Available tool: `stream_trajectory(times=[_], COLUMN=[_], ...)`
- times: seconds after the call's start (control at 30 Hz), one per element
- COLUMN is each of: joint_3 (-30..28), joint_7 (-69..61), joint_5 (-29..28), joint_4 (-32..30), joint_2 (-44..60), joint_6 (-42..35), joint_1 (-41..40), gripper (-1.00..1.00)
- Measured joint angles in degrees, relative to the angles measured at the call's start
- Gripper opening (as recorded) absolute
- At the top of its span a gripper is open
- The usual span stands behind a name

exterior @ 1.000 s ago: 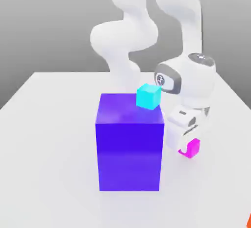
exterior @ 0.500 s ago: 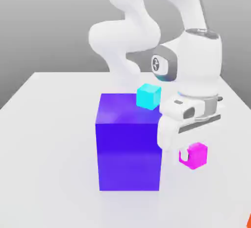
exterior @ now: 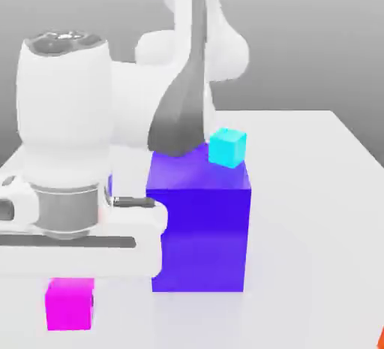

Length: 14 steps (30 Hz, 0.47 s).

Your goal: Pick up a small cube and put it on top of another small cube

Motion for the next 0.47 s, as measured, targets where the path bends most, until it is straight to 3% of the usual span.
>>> stream_trajectory(times=[0.17,0.27,0.3,0.47], joint_3=[-1.6,-0.4,0.0,0.0], joint_7=[-5.3,-6.7,-7.0,-7.0], joint_5=[6.3,9.0,9.5,9.5], joint_4=[6.8,7.2,7.3,7.3], joint_2=[6.8,12.8,14.3,14.3], joint_6=[-5.0,-1.0,0.2,0.2], joint_1=[-8.6,-10.1,-10.4,-10.4], gripper=[-1.0,-1.0,1.0,1.0])
